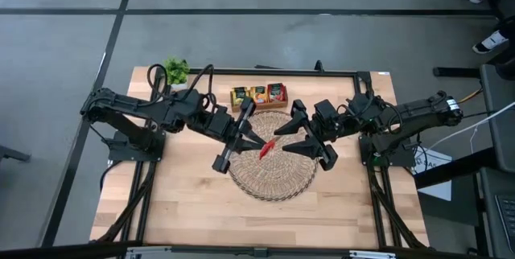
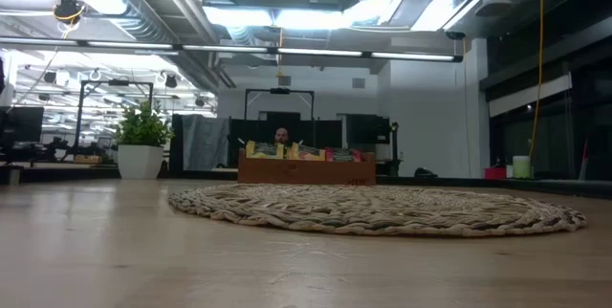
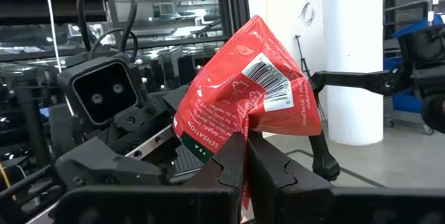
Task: Pick & Place Tea
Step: Put the red tea bag into the right of the wooden organizer
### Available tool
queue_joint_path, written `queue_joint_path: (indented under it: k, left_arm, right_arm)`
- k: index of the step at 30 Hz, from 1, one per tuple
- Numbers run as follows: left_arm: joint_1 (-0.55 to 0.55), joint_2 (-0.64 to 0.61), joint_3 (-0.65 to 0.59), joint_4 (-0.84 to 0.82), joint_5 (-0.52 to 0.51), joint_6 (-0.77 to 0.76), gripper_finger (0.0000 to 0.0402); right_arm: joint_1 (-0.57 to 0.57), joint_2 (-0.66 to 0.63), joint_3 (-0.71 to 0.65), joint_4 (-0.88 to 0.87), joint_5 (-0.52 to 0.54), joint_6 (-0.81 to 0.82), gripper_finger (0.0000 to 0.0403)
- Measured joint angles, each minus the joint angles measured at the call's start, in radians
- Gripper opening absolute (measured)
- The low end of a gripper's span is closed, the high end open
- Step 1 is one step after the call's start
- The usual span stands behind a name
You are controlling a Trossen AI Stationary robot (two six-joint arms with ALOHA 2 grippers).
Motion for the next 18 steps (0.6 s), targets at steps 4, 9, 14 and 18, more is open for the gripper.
queue_joint_path:
  k: [4,9,14,18]
  left_arm:
    - [0.013,0.0,0.0,0.0,0.007,-0.005,0.0004]
    - [0.022,0.008,0.001,-0.001,0.016,-0.042,0.0006]
    - [0.022,0.025,0.0,-0.008,0.02,-0.049,0.0004]
    - [0.024,0.028,0.0,-0.003,0.02,-0.049,0.0005]
  right_arm:
    - [0.001,0.0,0.0,0.0,0.0,-0.011,0.0217]
    - [0.001,0.0,0.0,0.014,0.0,-0.014,0.0217]
    - [0.001,0.0,0.0,0.023,0.0,-0.02,0.0217]
    - [0.001,0.0,0.0,0.023,0.011,-0.011,0.019]
